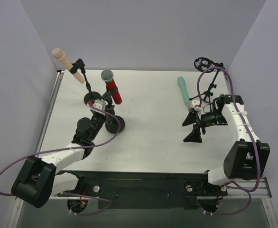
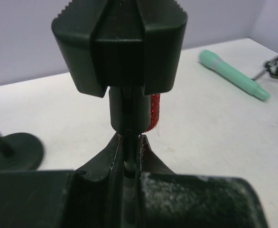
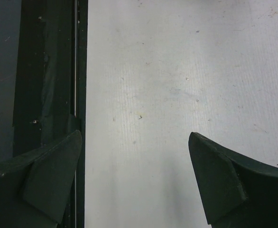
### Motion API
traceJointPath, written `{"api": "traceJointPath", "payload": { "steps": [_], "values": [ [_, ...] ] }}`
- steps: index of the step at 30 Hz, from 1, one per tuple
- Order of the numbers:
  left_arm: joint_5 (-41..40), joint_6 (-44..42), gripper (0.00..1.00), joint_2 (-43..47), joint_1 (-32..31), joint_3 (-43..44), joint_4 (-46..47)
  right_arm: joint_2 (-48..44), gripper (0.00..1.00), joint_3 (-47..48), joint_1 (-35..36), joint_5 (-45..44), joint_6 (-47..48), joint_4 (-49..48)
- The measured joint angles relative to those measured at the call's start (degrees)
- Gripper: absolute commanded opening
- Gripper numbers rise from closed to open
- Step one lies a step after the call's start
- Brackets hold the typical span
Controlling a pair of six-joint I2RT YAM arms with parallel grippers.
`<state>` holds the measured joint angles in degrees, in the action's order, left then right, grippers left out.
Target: Attach the microphones to the stand
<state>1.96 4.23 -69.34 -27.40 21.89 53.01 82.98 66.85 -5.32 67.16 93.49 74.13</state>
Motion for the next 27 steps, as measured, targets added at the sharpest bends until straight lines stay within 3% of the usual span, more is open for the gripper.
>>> {"api": "traceJointPath", "payload": {
  "steps": [6, 12, 19, 21, 24, 27],
  "values": [
    [-3.3, -0.8, 0.0, 1.7, 11.8, -0.2, 1.5, -0.4, 0.89, 0.0, 0.0, 0.0, 0.2, 0.1],
    [-0.5, 3.6, 0.0, -4.2, 27.3, -0.4, 6.4, -1.2, 0.89, 0.0, 0.0, 0.0, 0.5, 0.2],
    [3.1, 4.4, 0.0, -8.0, 33.2, 0.3, 7.5, -1.5, 0.89, 0.0, 0.0, 0.0, 0.5, 0.3],
    [3.7, 4.3, 0.1, -8.9, 33.3, 0.7, 8.0, -1.5, 0.89, 0.0, 0.0, 0.0, 0.5, 0.3],
    [3.8, 4.3, 0.43, -9.1, 33.3, 0.7, 8.3, -1.5, 0.89, 0.0, 0.0, 0.0, 0.5, 0.3],
    [3.3, 4.7, 0.58, -8.7, 33.1, 0.7, 8.6, -1.5, 0.89, 0.0, 0.0, 0.0, 0.5, 0.3]
  ]
}}
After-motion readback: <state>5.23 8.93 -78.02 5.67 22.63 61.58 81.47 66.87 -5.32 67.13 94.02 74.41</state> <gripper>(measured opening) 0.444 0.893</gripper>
